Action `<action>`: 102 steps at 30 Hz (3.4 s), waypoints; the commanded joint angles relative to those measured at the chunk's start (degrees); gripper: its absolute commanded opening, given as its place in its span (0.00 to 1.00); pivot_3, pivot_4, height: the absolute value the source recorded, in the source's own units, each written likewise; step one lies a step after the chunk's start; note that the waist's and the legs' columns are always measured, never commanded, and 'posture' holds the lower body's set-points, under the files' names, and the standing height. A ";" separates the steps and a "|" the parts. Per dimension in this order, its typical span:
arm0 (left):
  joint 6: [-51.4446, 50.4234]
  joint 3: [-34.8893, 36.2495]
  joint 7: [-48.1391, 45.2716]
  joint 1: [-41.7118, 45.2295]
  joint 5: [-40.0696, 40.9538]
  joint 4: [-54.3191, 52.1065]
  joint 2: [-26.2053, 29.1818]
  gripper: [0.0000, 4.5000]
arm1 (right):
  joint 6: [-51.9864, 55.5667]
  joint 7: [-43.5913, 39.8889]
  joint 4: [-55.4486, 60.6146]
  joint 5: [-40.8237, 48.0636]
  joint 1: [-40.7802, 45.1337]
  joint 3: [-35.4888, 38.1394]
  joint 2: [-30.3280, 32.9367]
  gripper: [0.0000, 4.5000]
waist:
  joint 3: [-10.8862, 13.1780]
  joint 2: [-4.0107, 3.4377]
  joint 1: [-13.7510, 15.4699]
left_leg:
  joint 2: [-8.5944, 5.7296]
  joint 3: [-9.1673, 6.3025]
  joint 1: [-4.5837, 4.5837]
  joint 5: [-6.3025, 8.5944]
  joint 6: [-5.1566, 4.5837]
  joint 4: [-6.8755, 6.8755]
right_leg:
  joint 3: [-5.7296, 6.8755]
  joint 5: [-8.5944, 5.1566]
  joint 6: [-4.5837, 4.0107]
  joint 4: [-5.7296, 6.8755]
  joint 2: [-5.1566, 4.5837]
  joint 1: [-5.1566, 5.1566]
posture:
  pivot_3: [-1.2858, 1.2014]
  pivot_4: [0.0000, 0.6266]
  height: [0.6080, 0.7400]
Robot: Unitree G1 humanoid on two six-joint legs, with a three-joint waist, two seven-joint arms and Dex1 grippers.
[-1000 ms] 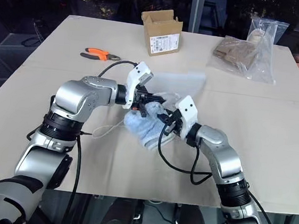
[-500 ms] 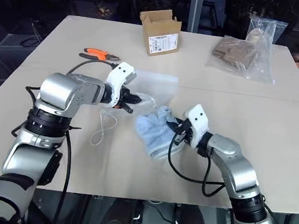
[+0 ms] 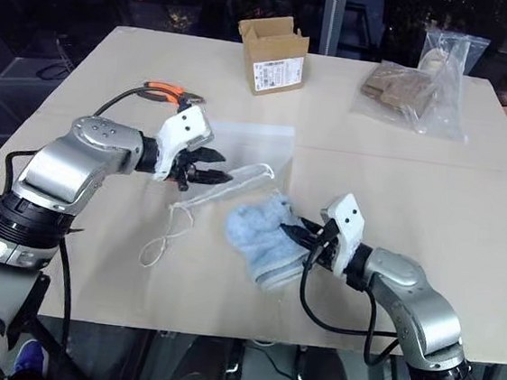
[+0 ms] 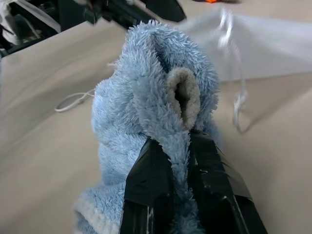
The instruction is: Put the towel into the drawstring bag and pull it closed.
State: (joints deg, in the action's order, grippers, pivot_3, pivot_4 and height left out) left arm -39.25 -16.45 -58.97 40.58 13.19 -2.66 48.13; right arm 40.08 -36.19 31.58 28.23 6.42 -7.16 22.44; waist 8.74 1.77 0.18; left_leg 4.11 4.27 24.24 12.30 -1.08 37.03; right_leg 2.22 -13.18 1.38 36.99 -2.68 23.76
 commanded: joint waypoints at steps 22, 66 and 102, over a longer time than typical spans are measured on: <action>-12.98 2.99 -10.20 10.16 5.08 10.83 -11.50 0.00 | -2.38 4.56 7.59 10.59 5.46 3.15 -5.53 0.00 | 0.00 0.00 0.46 | 0.00 -0.26 0.30 -0.01 -0.02 0.29 | 0.07 -0.01 0.32 0.01 0.12 0.04 | 0.52 0.24 1.00; -13.48 -5.40 -0.88 4.87 6.38 -0.04 -16.11 0.00 | -2.23 -5.40 14.18 18.29 -5.96 9.33 3.49 0.00 | -0.03 -0.01 0.80 | 0.01 -0.24 0.39 0.00 -0.02 0.27 | -0.20 0.09 0.14 0.01 0.30 0.14 | 0.52 0.24 1.00; -39.37 15.34 7.78 15.39 12.99 21.01 -23.58 0.00 | -7.06 16.72 14.05 23.67 -7.05 13.05 -1.21 0.00 | -0.22 -0.06 0.52 | -0.11 -0.41 0.39 0.07 -0.17 0.37 | -1.27 0.03 0.22 -0.04 0.89 0.05 | 0.52 0.24 1.00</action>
State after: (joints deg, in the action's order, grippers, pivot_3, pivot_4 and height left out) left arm -72.68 -5.66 -55.18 54.42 24.51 21.80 24.89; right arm 33.53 -20.64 46.09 50.98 -2.68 6.18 21.70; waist 8.52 1.71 0.70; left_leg 4.00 3.88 24.63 12.37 -1.26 37.40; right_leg 0.95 -13.15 1.60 36.95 -1.80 23.81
